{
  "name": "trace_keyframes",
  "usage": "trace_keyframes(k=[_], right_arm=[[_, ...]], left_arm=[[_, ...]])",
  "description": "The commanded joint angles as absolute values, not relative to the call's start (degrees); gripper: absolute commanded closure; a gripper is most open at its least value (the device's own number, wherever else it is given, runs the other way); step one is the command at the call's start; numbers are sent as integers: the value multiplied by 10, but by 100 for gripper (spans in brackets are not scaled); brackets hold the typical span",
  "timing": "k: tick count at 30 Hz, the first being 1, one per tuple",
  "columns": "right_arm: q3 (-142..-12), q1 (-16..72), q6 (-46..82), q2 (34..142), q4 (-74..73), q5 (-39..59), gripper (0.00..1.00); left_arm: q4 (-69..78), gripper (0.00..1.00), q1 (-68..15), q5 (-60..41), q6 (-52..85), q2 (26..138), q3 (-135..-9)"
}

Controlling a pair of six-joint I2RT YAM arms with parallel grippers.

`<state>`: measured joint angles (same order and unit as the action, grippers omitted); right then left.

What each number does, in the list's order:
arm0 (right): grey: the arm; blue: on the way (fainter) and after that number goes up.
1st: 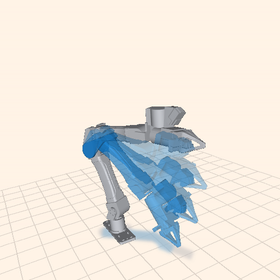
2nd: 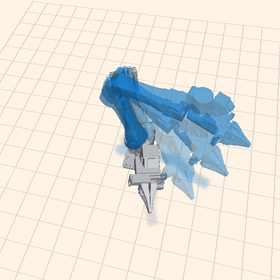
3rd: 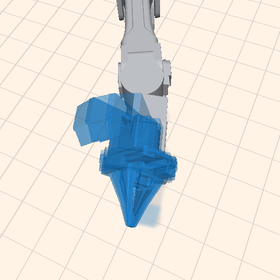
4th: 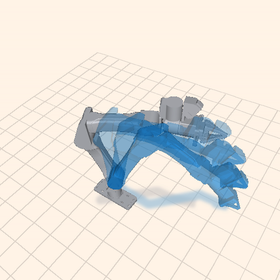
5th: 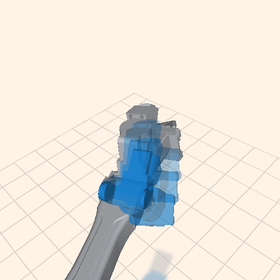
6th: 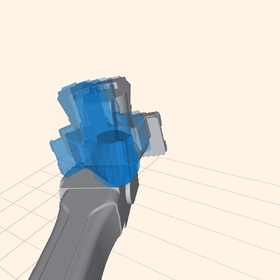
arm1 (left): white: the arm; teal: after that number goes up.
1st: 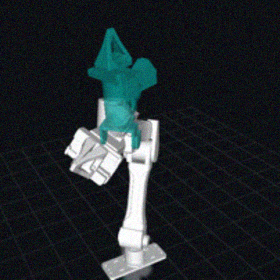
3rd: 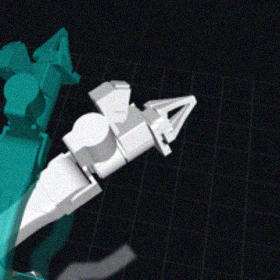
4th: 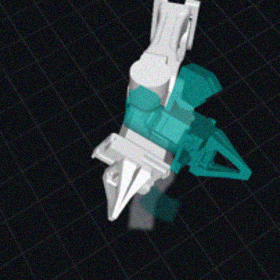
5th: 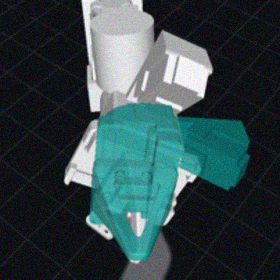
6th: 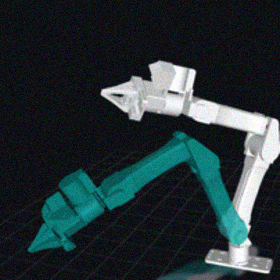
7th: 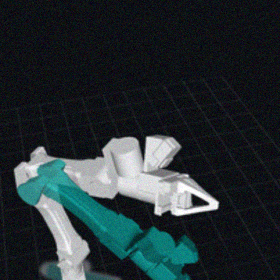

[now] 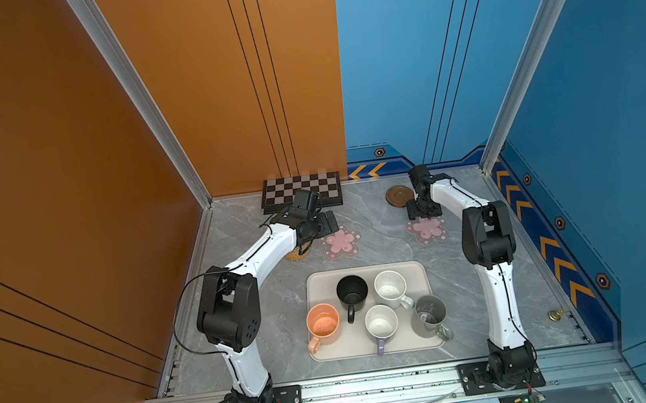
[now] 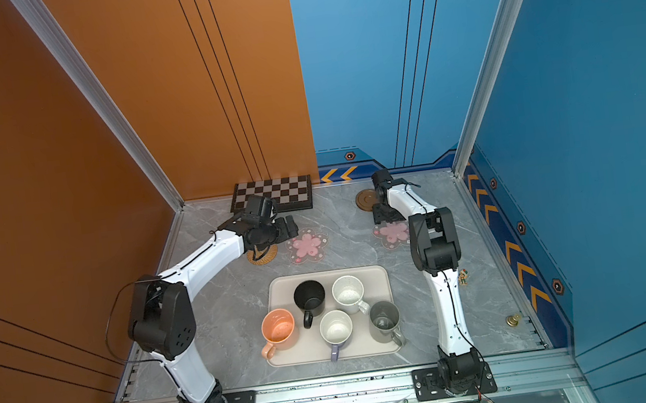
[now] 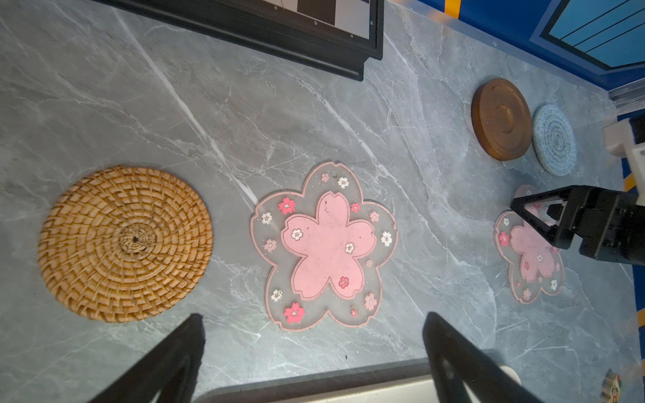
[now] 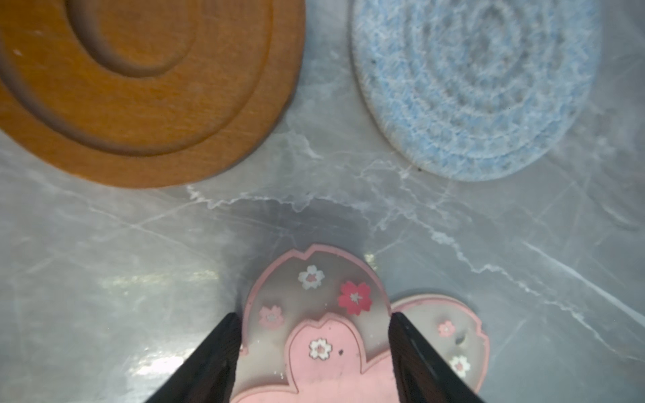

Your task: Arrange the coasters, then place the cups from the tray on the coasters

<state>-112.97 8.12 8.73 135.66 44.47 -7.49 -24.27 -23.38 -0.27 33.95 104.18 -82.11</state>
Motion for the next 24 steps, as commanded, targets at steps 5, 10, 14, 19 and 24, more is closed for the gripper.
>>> trace_keyframes(k=[5, 10, 14, 19, 24], right_arm=[[-1106, 70, 71, 1346, 465, -100, 31], [-1106, 70, 68, 1335, 465, -92, 31], [-1101, 75, 67, 1311, 462, -82, 30], [-1060, 84, 62, 1259, 445, -67, 29], [-1008, 95, 63, 1214, 431, -63, 28]], left_arm=[[-243, 2, -239, -8, 343, 1044, -826], [-243, 2, -239, -7, 343, 1040, -821], [-243, 2, -239, -5, 341, 1034, -813], [-243, 2, -239, -2, 336, 1018, -801], [-243, 2, -239, 0, 330, 998, -787]])
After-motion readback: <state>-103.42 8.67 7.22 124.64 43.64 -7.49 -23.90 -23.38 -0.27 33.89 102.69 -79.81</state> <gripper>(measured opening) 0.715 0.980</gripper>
